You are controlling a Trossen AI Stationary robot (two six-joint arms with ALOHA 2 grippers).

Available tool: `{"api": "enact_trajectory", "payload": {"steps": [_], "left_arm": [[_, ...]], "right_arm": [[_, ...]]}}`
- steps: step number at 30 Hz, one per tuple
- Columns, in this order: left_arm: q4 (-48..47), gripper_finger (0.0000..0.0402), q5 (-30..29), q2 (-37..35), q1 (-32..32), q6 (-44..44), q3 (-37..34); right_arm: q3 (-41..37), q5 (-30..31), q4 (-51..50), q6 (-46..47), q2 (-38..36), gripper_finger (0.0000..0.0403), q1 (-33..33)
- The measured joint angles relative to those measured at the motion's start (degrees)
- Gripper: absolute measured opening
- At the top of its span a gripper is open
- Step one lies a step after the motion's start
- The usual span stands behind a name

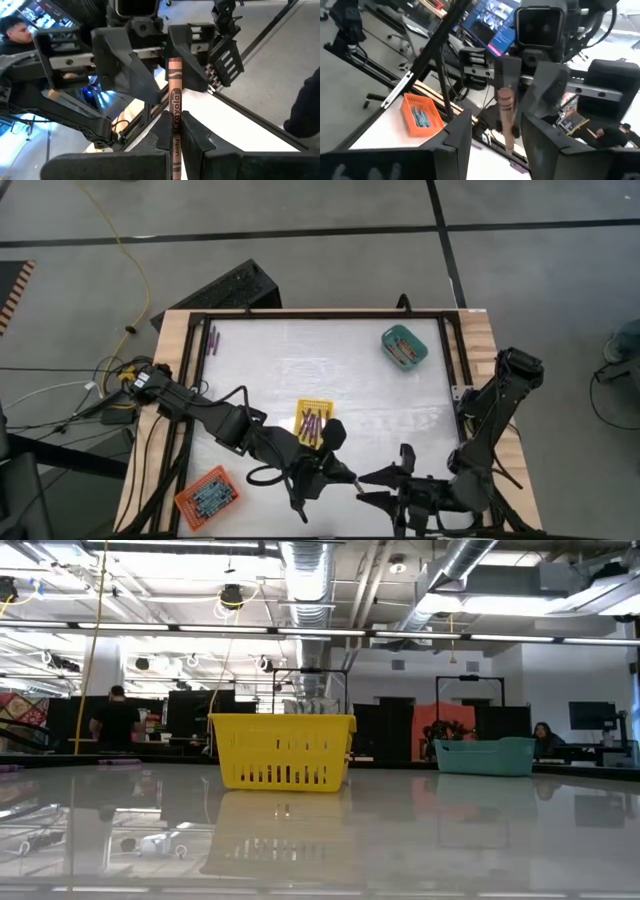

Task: Sort crayons
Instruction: Put the brown crayon into the green bin

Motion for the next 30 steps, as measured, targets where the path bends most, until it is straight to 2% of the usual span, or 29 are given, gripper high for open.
{"api": "enact_trajectory", "payload": {"steps": [13, 30], "left_arm": [[0.7, 0.0, 0.5, 0.3, 0.4, 0.6, 0.0], [1.5, 0.0, 1.9, 0.3, 0.4, 2.0, 0.0]], "right_arm": [[0.0, -7.0, 4.6, -5.0, 0.0, 0.01, -0.5], [0.0, -8.0, 4.4, -5.3, 0.1, 0.0028, -2.1]]}}
